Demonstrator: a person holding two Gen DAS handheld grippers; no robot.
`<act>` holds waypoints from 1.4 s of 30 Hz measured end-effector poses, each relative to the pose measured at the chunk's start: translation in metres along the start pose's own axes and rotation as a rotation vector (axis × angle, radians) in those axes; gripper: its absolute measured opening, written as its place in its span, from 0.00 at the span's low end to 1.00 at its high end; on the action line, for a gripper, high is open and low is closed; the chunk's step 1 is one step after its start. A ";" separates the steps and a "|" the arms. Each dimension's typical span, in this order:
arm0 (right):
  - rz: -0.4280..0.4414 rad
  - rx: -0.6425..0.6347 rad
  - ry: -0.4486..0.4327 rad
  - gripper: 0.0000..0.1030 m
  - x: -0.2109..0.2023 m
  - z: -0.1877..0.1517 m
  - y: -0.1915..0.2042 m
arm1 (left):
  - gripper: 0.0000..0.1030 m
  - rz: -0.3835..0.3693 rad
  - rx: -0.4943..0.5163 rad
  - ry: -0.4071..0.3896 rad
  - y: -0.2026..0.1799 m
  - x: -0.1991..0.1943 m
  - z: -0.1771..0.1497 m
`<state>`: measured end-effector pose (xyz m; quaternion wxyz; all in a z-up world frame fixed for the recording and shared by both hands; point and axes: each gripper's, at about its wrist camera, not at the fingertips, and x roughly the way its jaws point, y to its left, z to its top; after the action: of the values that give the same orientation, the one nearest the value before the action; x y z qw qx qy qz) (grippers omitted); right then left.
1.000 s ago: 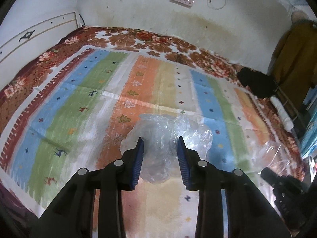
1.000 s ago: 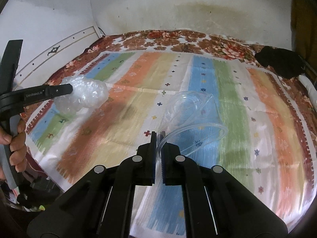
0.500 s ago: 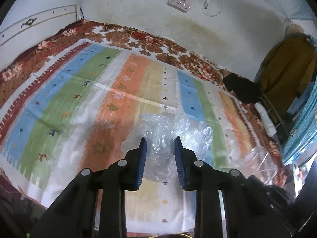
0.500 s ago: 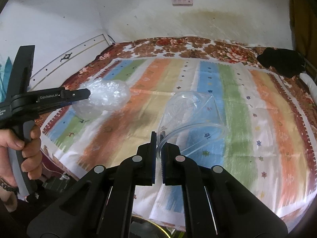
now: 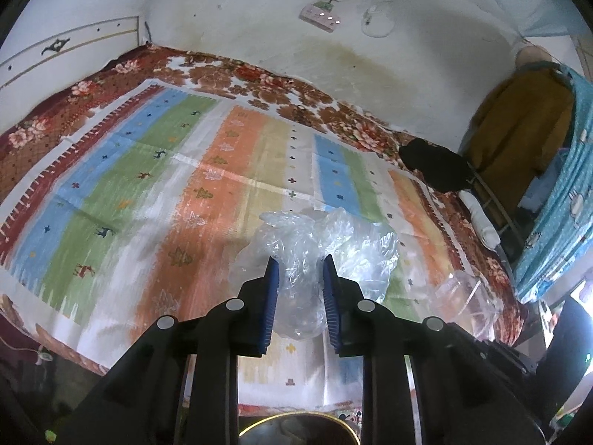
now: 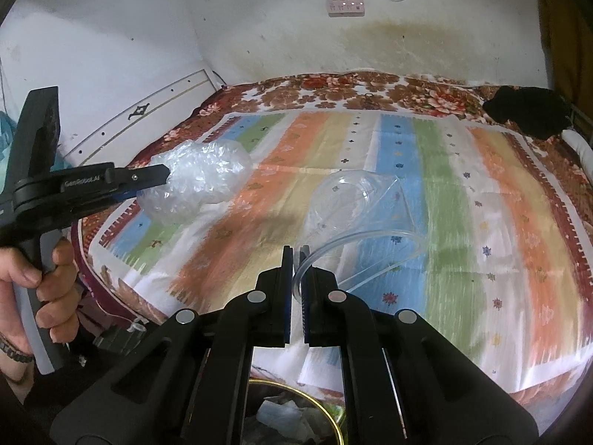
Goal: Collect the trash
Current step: 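Lift and carry the plastic bag and clear cup over the bin with both tools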
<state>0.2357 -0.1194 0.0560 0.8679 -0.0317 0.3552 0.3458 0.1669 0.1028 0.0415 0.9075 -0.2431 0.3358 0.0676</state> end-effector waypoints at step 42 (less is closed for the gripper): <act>0.112 0.011 0.101 0.03 -0.067 -0.140 0.033 | 0.21 -0.044 0.125 0.105 -0.024 -0.071 -0.153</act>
<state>0.0973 -0.1751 0.0004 0.8283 -0.0245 0.4016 0.3900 0.0311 0.0099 -0.0037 0.9033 -0.1965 0.3812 0.0137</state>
